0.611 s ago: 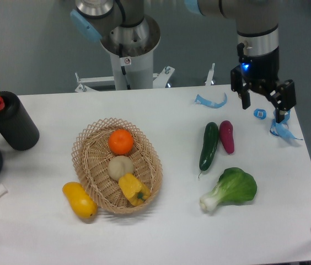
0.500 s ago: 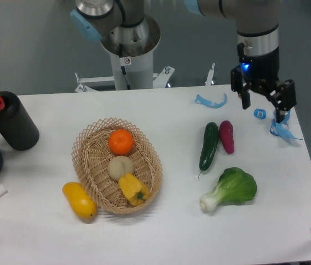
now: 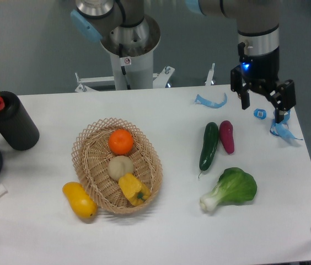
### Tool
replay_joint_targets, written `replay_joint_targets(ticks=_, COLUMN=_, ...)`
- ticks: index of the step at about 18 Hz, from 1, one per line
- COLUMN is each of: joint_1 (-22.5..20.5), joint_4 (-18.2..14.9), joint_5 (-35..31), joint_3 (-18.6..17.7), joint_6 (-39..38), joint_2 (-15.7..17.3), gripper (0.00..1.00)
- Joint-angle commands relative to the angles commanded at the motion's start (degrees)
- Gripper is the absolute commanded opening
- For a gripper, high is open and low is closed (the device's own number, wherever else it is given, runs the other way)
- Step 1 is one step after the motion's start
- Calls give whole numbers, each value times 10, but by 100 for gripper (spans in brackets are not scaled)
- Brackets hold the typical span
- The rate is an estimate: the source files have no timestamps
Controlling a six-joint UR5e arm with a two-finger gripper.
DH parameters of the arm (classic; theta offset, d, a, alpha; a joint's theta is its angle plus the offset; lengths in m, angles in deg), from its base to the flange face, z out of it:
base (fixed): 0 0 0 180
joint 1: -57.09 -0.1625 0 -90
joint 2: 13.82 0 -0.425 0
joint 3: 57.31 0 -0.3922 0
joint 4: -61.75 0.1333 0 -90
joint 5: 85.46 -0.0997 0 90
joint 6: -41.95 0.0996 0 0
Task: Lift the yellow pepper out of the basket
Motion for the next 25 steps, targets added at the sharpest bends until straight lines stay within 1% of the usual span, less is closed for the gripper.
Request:
replay_joint_targets(ticks=1, joint_1=-2, joint_4=0, joint_5=15, joint_3=-5, joint_6=-17, joint_2=0, gripper=100)
replay_joint_targets(ticks=3, joint_1=-1, joint_4=2, joint_5=45, joint_3=-16, joint_6=-81, joint_2=1, gripper=100)
replay_joint_targets(ticks=6, joint_1=2, joint_4=4, joint_5=74, joint_3=-12, joint_6=-169, joint_2=0, gripper=100)
replay_joint_targets(ticks=9, joint_1=5, joint_4=4, joint_5=107, joint_3=-15, joint_6=-233, joint_2=-2, gripper=100)
replay_joint_targets(ticks=11, joint_1=17, joint_4=4, joint_5=127, joint_3=-17, joint_6=-287, joint_2=-4, gripper=100)
replay_joint_targets(ticks=12, joint_1=23, joint_4=2, joint_5=141, joint_3=-18, joint_6=-340, joint_2=-4, gripper=100)
replay_joint_targets(ticks=15, joint_1=33, joint_4=3, joint_5=164, joint_3=-19, joint_6=-430, joint_2=-13, gripper=100)
replay_joint_targets(ticks=16, joint_1=39, joint_4=2, joint_5=164, joint_3=-19, joint_6=-464, joint_2=-14, gripper=100)
replay_joint_targets(ticks=18, joint_1=51, joint_4=3, joint_5=161, joint_3=-23, joint_6=-557, joint_2=-15, gripper=100)
replay_joint_targets(ticks=19, joint_1=58, joint_4=2, joint_5=160, joint_3=-25, joint_6=-587, joint_2=-15, gripper=100)
replay_joint_targets(ticks=21, joint_1=74, joint_4=2, joint_5=143, joint_3=-33, joint_6=-615, joint_2=-16, gripper=100)
replay_joint_targets(ticks=24, joint_1=111, joint_4=2, joint_5=74, joint_3=-47, joint_6=-676, joint_2=-19, gripper=100)
replay_joint_targets(ticks=25, joint_1=128, joint_4=2, joint_5=51, joint_3=-50, joint_6=-691, joint_2=-26, gripper=100)
